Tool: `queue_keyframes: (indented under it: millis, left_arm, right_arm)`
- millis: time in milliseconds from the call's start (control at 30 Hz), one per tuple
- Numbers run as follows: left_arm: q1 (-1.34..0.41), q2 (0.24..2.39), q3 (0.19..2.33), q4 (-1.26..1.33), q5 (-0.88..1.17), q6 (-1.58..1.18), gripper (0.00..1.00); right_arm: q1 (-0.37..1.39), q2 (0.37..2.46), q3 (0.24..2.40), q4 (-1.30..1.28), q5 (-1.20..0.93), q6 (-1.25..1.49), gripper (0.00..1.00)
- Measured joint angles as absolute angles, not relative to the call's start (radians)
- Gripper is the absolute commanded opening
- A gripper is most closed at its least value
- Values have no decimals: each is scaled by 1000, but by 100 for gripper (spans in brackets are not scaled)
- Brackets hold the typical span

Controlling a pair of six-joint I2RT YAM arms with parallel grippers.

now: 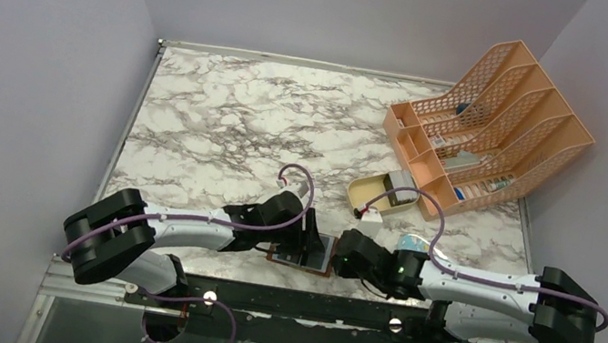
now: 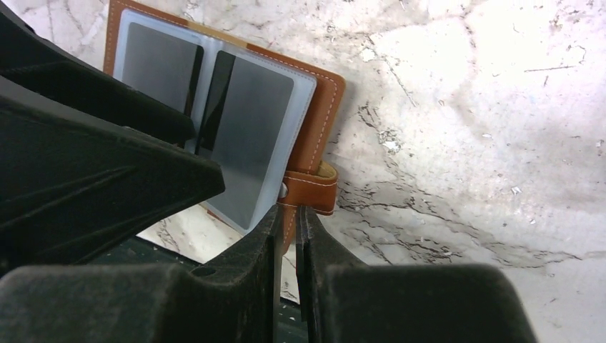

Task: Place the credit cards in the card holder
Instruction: Insert the credit card into the card holder.

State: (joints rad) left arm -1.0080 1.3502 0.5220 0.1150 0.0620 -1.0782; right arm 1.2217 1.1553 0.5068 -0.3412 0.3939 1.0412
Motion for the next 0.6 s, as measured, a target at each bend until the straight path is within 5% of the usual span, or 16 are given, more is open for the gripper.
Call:
queue_keyframes:
  millis: [600]
  left_arm:
    - [-1008,1354,522,95,51,-1067,61]
  right_arm:
    - [1222,1216,525,-291,384,1023,15]
